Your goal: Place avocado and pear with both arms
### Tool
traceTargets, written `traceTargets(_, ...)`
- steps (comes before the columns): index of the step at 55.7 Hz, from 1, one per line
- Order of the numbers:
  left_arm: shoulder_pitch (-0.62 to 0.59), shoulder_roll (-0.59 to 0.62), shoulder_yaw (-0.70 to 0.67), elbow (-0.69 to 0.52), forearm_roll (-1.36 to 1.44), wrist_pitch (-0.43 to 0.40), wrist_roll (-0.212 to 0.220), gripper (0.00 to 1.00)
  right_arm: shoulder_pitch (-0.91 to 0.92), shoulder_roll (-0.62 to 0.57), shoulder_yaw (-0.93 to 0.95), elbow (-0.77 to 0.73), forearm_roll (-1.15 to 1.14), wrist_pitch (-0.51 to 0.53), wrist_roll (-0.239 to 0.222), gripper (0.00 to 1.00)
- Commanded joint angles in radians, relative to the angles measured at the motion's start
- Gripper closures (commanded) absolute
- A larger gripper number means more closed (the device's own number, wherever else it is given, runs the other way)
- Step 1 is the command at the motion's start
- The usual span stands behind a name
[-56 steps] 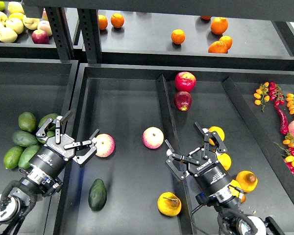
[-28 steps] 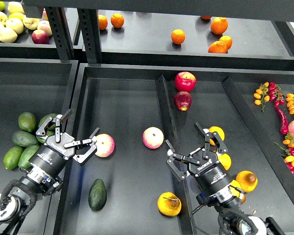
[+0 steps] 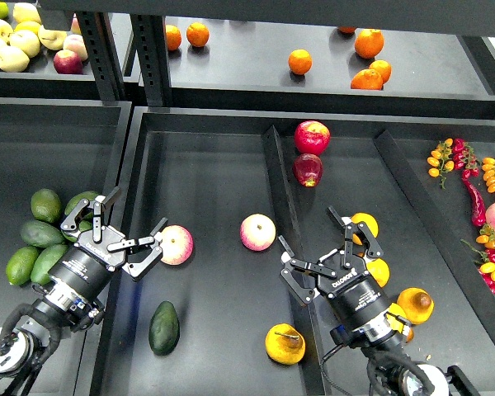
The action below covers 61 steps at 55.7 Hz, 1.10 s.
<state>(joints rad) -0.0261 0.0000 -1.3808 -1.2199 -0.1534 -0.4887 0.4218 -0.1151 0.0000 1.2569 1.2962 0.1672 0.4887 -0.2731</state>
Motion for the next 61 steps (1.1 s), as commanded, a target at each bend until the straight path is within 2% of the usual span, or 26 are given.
traceTargets(1,0.0,0.0,-0.001,-0.003,-0.003,0.0,0.0,0.0,0.0,0.0,0.001,0.0,0.0,0.0,-0.002,0.0)
traceTargets(17,-0.003,0.0,0.011,-0.001,0.005,0.0,0.008,0.0,0.0,0.0,0.001,0.0,0.0,0.0,-0.002,0.0)
traceTargets(21,-0.012,0.0,0.02,-0.003,0.011,0.0,0.018,0.0,0.0,0.0,0.004,0.0,0.0,0.0,0.0,0.0)
traceTargets(24,-0.024,0.0,0.025,-0.004,0.029,0.0,0.043,0.0,0.0,0.0,0.018,0.0,0.0,0.0,-0.002,0.0)
traceTargets(26,-0.041,0.0,0.026,-0.003,0.052,0.0,0.067,0.0,0.0,0.0,0.029,0.0,0.0,0.0,-0.002,0.0)
traceTargets(31,-0.081,0.0,0.031,-0.006,0.13,0.0,0.067,0.0,0.0,0.0,0.042,0.0,0.0,0.0,-0.002,0.0)
traceTargets(38,-0.201,0.006,0.094,-0.013,0.225,0.0,0.067,0.0,0.0,0.0,0.058,0.0,0.0,0.0,0.0,0.0)
traceTargets(51,-0.403,0.264,0.341,-0.016,0.23,0.0,0.067,0.0,0.0,0.0,0.108,0.0,0.0,0.0,-0.002,0.0)
traceTargets(61,-0.632,0.419,0.578,-0.016,0.232,0.0,0.067,0.0,0.0,0.0,0.121,0.002,0.0,0.0,-0.002,0.0)
